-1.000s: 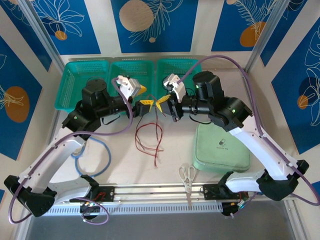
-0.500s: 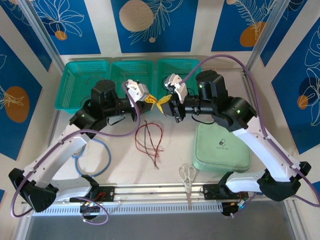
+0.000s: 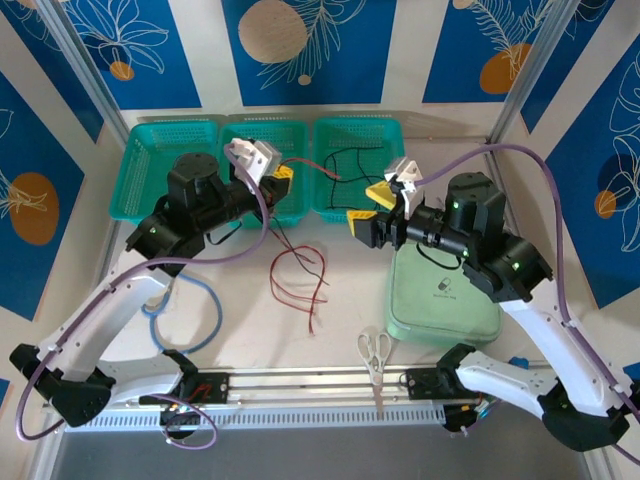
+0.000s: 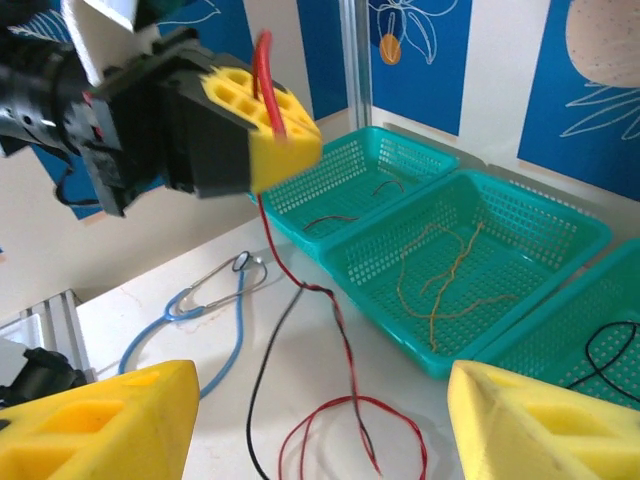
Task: Untangle the cables
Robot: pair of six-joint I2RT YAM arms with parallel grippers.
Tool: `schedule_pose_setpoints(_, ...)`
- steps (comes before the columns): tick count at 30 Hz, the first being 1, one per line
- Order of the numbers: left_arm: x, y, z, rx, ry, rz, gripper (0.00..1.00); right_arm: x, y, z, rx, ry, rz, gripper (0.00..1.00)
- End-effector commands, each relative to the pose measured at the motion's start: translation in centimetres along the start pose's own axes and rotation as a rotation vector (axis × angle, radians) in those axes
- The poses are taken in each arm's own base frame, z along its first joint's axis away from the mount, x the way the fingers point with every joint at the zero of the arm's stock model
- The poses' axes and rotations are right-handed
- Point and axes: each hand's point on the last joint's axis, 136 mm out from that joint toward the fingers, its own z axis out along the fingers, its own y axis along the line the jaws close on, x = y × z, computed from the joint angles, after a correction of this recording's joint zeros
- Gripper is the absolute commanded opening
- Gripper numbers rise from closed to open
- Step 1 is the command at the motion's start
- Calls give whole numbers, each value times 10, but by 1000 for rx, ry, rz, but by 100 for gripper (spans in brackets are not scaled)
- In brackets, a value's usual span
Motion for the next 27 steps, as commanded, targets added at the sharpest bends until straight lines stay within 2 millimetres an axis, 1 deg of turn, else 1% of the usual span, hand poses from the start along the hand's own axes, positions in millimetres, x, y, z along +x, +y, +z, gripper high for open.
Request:
schedule_pose_setpoints(1,-20,22,-21,-148,-52,-66,0,6,1,4,-33,-27,26,67)
schedule_pose_setpoints(6,-28,33,-30,-215,-70,-85,0,27,9,14,-104,-51,51,67)
schedule_pose_setpoints(10,-32,35,-36,-229,-70,-95,0,45,17,32,-163,-60,26,67)
schedule_pose_setpoints(12,-33,35,-37,-235,-76,-97,0,53,25,41,-193,-59,-2,67)
schedule_pose_setpoints(16,-34,34,-37,-226,-72,-104,0,63,39,58,-254,-57,-13,67)
schedule_pose_setpoints(19,-34,33,-36,-220,-61,-108,0,68,55,66,-359,-63,-22,67)
schedule_pose_setpoints(22,-34,33,-37,-219,-61,-120,0,72,60,80,-397,-25,-24,67)
schedule_pose_setpoints(27,-31,32,-35,-212,-58,-149,0,83,65,113,-426,18,-37,66)
